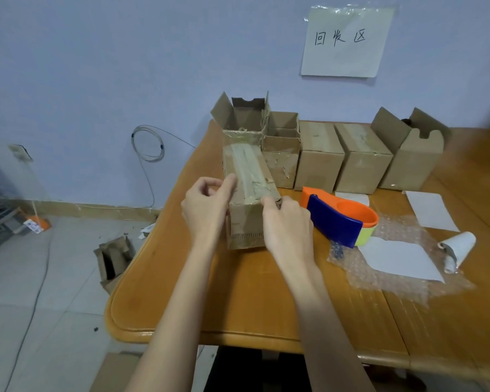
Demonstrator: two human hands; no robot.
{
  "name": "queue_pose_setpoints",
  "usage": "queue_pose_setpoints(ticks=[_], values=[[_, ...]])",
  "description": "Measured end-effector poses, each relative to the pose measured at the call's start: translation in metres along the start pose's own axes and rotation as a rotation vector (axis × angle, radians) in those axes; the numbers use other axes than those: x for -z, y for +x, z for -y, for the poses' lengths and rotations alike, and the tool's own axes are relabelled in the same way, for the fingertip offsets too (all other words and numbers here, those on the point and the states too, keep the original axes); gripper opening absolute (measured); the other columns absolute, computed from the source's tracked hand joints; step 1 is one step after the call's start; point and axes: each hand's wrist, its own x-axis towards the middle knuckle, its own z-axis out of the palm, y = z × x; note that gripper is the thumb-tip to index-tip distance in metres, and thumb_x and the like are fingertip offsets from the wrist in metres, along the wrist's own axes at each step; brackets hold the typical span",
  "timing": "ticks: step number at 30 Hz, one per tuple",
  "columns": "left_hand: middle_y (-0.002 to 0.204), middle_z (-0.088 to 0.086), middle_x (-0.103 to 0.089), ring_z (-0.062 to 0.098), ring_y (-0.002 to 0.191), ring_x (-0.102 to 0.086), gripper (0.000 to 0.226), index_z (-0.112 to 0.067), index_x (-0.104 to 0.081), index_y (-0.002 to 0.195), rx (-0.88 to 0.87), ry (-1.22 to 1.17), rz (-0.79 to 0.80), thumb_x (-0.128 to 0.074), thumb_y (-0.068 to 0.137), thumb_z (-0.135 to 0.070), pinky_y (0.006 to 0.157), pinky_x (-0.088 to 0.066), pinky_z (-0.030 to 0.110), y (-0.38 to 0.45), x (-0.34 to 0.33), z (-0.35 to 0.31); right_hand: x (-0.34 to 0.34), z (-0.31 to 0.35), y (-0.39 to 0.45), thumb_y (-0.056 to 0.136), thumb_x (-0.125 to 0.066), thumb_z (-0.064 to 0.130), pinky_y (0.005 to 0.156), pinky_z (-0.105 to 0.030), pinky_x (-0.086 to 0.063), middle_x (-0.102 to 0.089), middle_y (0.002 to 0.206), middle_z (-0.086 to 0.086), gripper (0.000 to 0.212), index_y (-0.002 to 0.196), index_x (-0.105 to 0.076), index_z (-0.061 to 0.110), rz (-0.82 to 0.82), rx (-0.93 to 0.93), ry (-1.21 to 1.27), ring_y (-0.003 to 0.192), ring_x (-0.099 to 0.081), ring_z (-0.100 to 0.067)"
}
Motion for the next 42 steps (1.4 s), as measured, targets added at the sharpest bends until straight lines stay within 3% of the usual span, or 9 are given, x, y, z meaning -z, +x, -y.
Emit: queue_pose_setpoints(ticks=[7,11,17,20,23,29,32,34,42], values=[[0.072,-0.003,-0.062,0.012,0.065,-0.059,0.023,-0.019,-0.059,0.075,0.108,0.099,0.115,-0.073,0.075,-0.037,0.055,-0.05,0.029,0.001,0.002,0.014,0.0,-0.014,-0.004,0.098,-0.036,0.043,0.087,-0.039,-0.05,-0.057,0.104,-0.003,0.039,0.118,-0.052,0.013,0.085,-0.033,-0.111,0.097,-0.055,-0.021],[0.082,-0.004,-0.063,0.018,0.077,-0.059,0.032,-0.021,-0.054,0.08,0.152,0.142,0.182,-0.068,0.065,-0.045,0.072,-0.052,0.038,0.007,-0.001,0.008,0.007,-0.012,0.004,0.096,-0.039,0.049,0.086,-0.04,-0.051,-0.059,0.101,0.0,0.042,0.114,-0.056,0.015,0.169,-0.067,-0.171,0.094,-0.057,-0.021],[0.108,-0.006,-0.05,0.007,0.102,-0.05,0.034,-0.018,-0.05,0.103,-0.396,0.099,-0.103,-0.062,0.072,-0.023,0.086,-0.038,0.02,-0.01,-0.023,-0.04,0.041,-0.014,0.022,0.09,-0.058,0.049,0.094,-0.03,-0.047,-0.062,0.127,0.003,0.053,0.133,-0.055,0.019,0.151,0.036,-0.09,0.114,-0.057,-0.015],[0.088,-0.007,-0.063,0.006,0.082,-0.062,0.017,-0.018,-0.057,0.09,-0.457,0.073,0.157,-0.054,0.075,-0.01,0.078,-0.051,0.026,-0.032,-0.041,-0.065,0.066,-0.023,0.034,0.089,-0.065,0.029,0.087,-0.019,-0.037,-0.06,0.127,0.004,0.04,0.128,-0.06,0.021,-0.066,0.121,-0.085,0.116,-0.052,-0.012],[0.085,0.002,-0.068,0.022,0.08,-0.067,0.024,-0.023,-0.061,0.082,-0.438,0.455,0.541,-0.048,0.082,-0.002,0.077,-0.055,0.038,-0.059,-0.068,-0.064,0.08,-0.05,0.047,0.085,-0.065,0.012,0.092,-0.022,-0.031,-0.057,0.128,0.0,0.037,0.122,-0.063,0.019,-0.189,0.087,-0.227,0.124,-0.041,-0.018],[0.125,0.011,-0.055,0.029,0.112,-0.056,0.031,-0.007,-0.056,0.123,-0.368,0.928,0.752,-0.057,0.092,-0.007,0.086,-0.048,0.035,-0.098,-0.113,-0.003,0.076,-0.108,0.057,0.068,-0.082,0.03,0.102,-0.044,-0.041,-0.05,0.13,-0.002,0.06,0.123,-0.057,0.021,-0.14,-0.092,-0.424,0.126,-0.038,-0.025],[0.125,0.009,-0.053,0.026,0.109,-0.057,0.037,-0.009,-0.053,0.125,-0.311,0.834,0.716,-0.063,0.09,-0.011,0.088,-0.05,0.034,-0.092,-0.124,0.013,0.074,-0.12,0.056,0.06,-0.088,0.019,0.079,-0.025,-0.05,-0.046,0.123,0.0,0.063,0.113,-0.055,0.015,-0.112,-0.071,-0.327,0.112,-0.05,-0.022],[0.12,0.007,-0.058,0.023,0.105,-0.059,0.033,-0.012,-0.055,0.121,-0.273,0.777,0.72,-0.063,0.09,-0.014,0.083,-0.05,0.031,-0.088,-0.127,0.016,0.075,-0.122,0.057,0.063,-0.086,0.012,0.062,-0.011,-0.038,-0.047,0.122,-0.001,0.059,0.113,-0.055,0.012,-0.124,-0.072,-0.286,0.106,-0.054,-0.02],[0.11,-0.002,-0.064,0.016,0.095,-0.063,0.033,-0.021,-0.059,0.111,-0.184,0.709,0.647,-0.059,0.091,-0.048,0.076,-0.05,0.03,-0.088,-0.136,0.022,0.081,-0.127,0.066,0.076,-0.08,0.019,0.059,-0.011,-0.036,-0.06,0.115,-0.005,0.048,0.118,-0.059,0.009,-0.211,-0.117,-0.142,0.096,-0.055,-0.013]])
